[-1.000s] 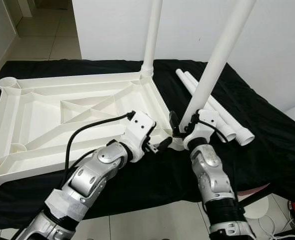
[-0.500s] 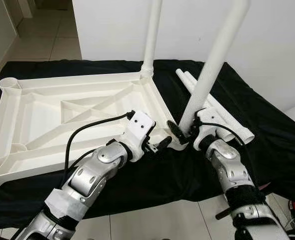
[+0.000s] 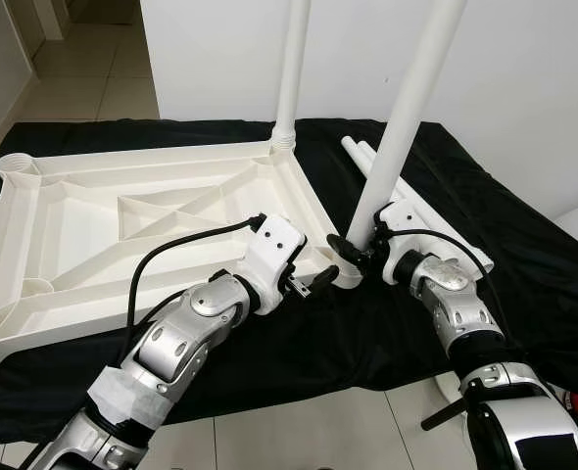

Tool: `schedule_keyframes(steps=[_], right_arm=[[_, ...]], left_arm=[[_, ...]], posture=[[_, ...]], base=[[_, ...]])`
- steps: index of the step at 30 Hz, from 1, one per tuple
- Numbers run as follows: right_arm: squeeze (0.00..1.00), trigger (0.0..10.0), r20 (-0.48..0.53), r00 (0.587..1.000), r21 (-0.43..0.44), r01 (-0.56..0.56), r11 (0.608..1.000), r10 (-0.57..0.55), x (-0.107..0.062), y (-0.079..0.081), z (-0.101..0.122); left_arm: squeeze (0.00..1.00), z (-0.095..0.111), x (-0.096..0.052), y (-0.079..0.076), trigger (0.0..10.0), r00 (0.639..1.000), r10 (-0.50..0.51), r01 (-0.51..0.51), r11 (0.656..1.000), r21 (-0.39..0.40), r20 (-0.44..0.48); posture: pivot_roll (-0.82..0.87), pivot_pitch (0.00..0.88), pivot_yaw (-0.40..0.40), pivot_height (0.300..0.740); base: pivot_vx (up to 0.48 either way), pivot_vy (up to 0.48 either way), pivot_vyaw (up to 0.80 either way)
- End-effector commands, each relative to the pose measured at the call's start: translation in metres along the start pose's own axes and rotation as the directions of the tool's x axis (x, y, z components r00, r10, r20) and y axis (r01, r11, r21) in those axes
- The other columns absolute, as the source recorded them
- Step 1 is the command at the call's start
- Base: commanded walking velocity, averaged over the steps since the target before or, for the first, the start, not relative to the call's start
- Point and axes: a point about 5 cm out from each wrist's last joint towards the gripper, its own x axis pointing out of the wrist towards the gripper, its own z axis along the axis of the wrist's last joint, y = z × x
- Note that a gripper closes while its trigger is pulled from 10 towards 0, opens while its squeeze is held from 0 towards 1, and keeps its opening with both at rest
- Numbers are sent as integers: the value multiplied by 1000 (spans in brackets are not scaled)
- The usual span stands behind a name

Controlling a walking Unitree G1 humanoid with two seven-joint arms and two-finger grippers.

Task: Building children table

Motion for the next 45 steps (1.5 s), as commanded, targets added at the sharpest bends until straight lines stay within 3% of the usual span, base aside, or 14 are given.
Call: schedule_keyframes(steps=[1,14,15,19,23,25,28,29,30,32,36,43,44,45], right_arm=[[0,0,-26,999,-15,-33,999,33,3,3,-2],[0,0,-35,999,-6,-38,999,38,2,3,-7],[0,10000,-38,999,16,24,1000,-24,2,4,-11],[0,10000,-58,984,54,174,983,-171,1,7,-16],[0,10000,-70,968,86,248,965,-243,0,10,-19],[0,10000,-78,898,135,440,888,-433,-2,19,-19],[0,10000,-82,861,147,508,849,-502,-4,22,-19],[0,10000,-95,811,163,584,795,-577,-6,28,-19],[0,10000,-95,811,163,584,795,-577,-6,28,-19],[0,10000,-114,752,197,658,727,-649,-7,42,-20],[0,10000,-85,771,226,632,741,-631,-1,63,-12],[0,10000,-84,765,234,638,734,-638,-6,60,-7],[1000,10000,-78,769,237,633,737,-635,-6,61,-5],[1000,10000,-78,769,237,633,737,-635,-6,61,-5]], left_arm=[[0,1,-1,-5,10000,993,-115,115,993,13,3],[0,1,-2,-5,10000,994,-111,111,994,10,2],[0,1,-2,-5,10000,994,-113,113,994,11,1],[0,0,-3,-7,10000,993,-117,117,993,8,-1],[0,-1,-3,-8,10000,993,-119,119,993,7,-3],[0,-2,-3,-9,10000,993,-122,122,993,1,-5],[0,-2,-3,-10,10000,992,-122,122,993,0,-6],[0,-3,-3,-10,10000,992,-124,124,992,-4,-7],[0,-3,-3,-10,10000,992,-124,124,992,-4,-7],[0,-3,-3,-12,10000,992,-130,130,992,-6,-7],[0,-3,-2,-13,10000,990,-138,138,990,-6,-7],[0,-3,-2,-14,10000,989,-145,145,989,-4,-9],[0,-3,-2,-14,10000,990,-144,144,990,-5,-8],[0,-3,-2,-14,10000,990,-144,144,990,-5,-8]], posture=[[64,26,-74,740],[64,29,-74,740],[63,33,-74,740],[58,40,-78,740],[58,43,-81,740],[56,46,-81,740],[56,46,-81,740],[48,47,-82,740],[48,47,-82,740],[46,49,-84,740],[44,49,-83,740],[43,47,-87,740],[43,47,-87,740],[43,47,-87,740]], base=[[0,0,0],[0,0,0],[0,0,0],[0,0,0],[0,0,0],[0,0,0],[0,0,0],[0,0,0],[0,0,0],[0,0,0],[0,0,0],[0,0,0],[0,0,0],[0,0,0]])
